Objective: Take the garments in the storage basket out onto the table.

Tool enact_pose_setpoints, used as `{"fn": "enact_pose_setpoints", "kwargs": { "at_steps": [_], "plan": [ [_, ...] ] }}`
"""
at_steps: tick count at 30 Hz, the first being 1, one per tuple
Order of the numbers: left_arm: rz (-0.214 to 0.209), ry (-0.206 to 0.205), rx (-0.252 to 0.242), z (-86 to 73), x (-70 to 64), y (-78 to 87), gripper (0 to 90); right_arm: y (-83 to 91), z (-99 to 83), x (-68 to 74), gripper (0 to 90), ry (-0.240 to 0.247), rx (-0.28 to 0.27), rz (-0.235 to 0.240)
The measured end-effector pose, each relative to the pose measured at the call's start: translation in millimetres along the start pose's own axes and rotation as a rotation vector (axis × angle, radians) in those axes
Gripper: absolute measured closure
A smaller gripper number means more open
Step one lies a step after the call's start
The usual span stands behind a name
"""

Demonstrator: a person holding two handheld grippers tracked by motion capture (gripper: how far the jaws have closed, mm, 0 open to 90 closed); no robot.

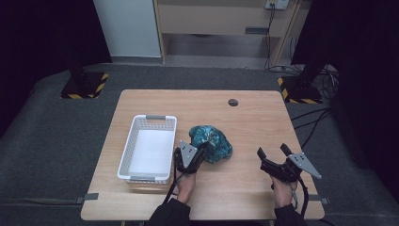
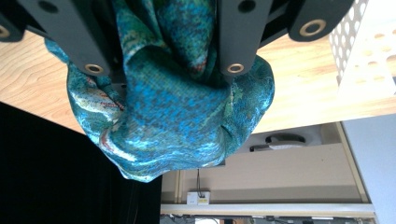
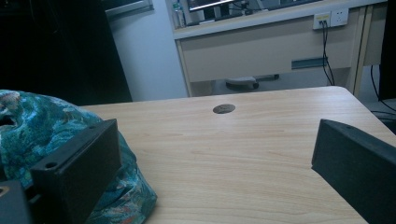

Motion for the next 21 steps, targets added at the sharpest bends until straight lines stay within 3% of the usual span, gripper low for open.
{"fn": "enact_pose_setpoints", "kwargs": {
  "at_steps": [21],
  "plan": [
    [0.011, 0.013, 0.044, -14.0, 1.6, 3.0, 63.1, -1.8, 1.0, 2.7, 1.6, 0.004, -0.001, 0.005]
  ]
}}
Point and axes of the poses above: each handheld gripper's, and its own axes: y roughly backward along the jaws, z roughly out of its top, x roughly to its left, the point moved 1 cm from there along -y, roughly forward along the jaws, and after that the axes turned 2 degrees about z, right-handed, at the moved point
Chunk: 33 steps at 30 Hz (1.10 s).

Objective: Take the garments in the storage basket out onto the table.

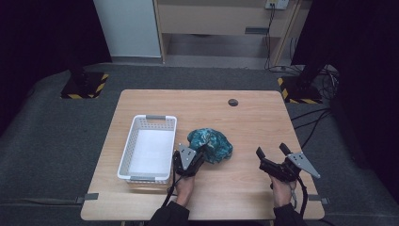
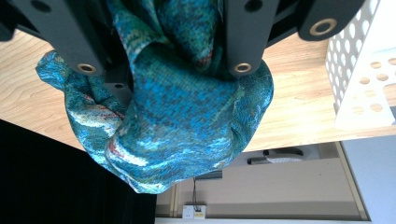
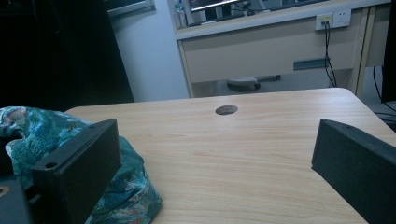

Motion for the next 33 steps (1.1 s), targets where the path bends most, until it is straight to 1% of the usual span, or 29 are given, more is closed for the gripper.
{"fn": "enact_pose_setpoints", "kwargs": {
  "at_steps": [15, 22, 26, 31, 33],
  "plan": [
    [0.015, -0.006, 0.014, -7.9, 2.6, 5.9, 58.0, -0.6, -0.6, 1.6, 1.5, 0.003, 0.003, 0.003],
    [0.015, 0.002, 0.023, -10.7, 3.7, 8.0, 55.8, -0.4, -0.5, 2.0, 1.5, 0.006, 0.003, 0.003],
    [0.009, 0.005, 0.032, -12.2, 4.1, 8.9, 52.1, -0.4, -0.5, 2.1, 1.5, 0.006, 0.004, 0.002],
    [0.007, 0.022, 0.041, -14.9, 6.6, 11.2, 50.0, -0.6, -0.8, 2.4, 1.6, 0.008, 0.005, 0.004],
    [0.006, 0.023, 0.044, -15.8, 7.0, 12.6, 48.6, -0.7, -0.9, 2.6, 1.6, 0.008, 0.006, 0.004]
  ]
}}
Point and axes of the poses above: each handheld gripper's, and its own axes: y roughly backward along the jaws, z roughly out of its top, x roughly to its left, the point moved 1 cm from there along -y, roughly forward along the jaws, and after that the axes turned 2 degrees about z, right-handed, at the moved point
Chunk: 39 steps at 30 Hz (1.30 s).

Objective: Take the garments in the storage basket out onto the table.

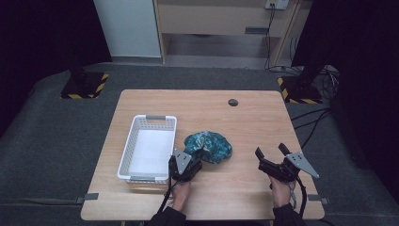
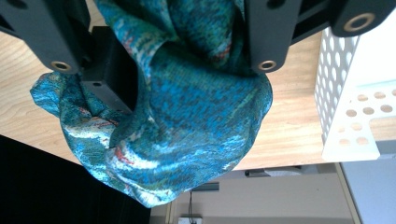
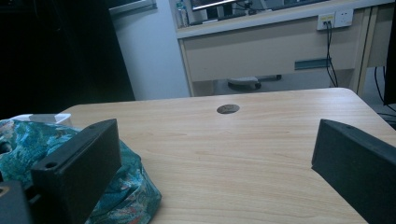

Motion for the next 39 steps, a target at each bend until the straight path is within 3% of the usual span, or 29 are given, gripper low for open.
{"fn": "enact_pose_setpoints", "kwargs": {
  "at_steps": [17, 23, 34, 39],
  "plan": [
    [-0.001, 0.004, 0.018, -4.2, -1.6, 5.9, 40.1, -0.1, 0.1, 0.5, 1.6, 0.003, -0.001, 0.0],
    [-0.022, 0.011, 0.023, -4.9, -6.1, 6.7, 33.1, 0.3, 0.6, 0.3, 1.6, 0.001, -0.002, -0.001],
    [-0.01, 0.014, 0.028, -6.0, -9.2, 11.3, 21.8, 0.4, 0.8, 0.2, 1.6, 0.001, -0.002, -0.001],
    [-0.002, -0.014, 0.021, -5.9, -10.3, 14.0, 17.7, -0.2, 0.2, 0.6, 1.5, 0.005, 0.0, 0.0]
  ]
}}
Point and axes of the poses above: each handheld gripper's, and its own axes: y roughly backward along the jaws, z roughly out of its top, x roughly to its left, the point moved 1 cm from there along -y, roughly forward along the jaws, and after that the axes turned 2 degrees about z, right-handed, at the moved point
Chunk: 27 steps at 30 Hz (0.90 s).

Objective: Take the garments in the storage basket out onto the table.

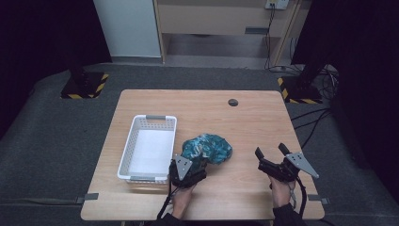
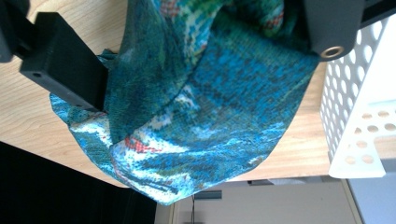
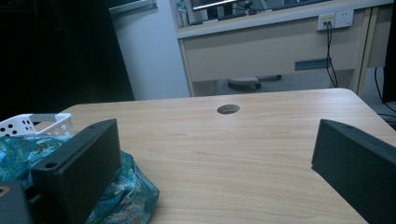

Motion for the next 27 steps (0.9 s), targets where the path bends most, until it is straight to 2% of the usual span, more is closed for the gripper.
{"fn": "enact_pose_setpoints", "kwargs": {
  "at_steps": [9, 27],
  "plan": [
    [-0.001, -0.014, -0.028, 2.0, -0.6, 6.5, 8.7, -0.4, -0.6, 0.5, 1.5, -0.001, 0.002, 0.0],
    [-0.056, 0.012, -0.038, 4.7, 0.9, 16.8, 8.5, -0.6, -0.9, 0.9, 1.5, -0.001, 0.004, 0.0]
  ]
}}
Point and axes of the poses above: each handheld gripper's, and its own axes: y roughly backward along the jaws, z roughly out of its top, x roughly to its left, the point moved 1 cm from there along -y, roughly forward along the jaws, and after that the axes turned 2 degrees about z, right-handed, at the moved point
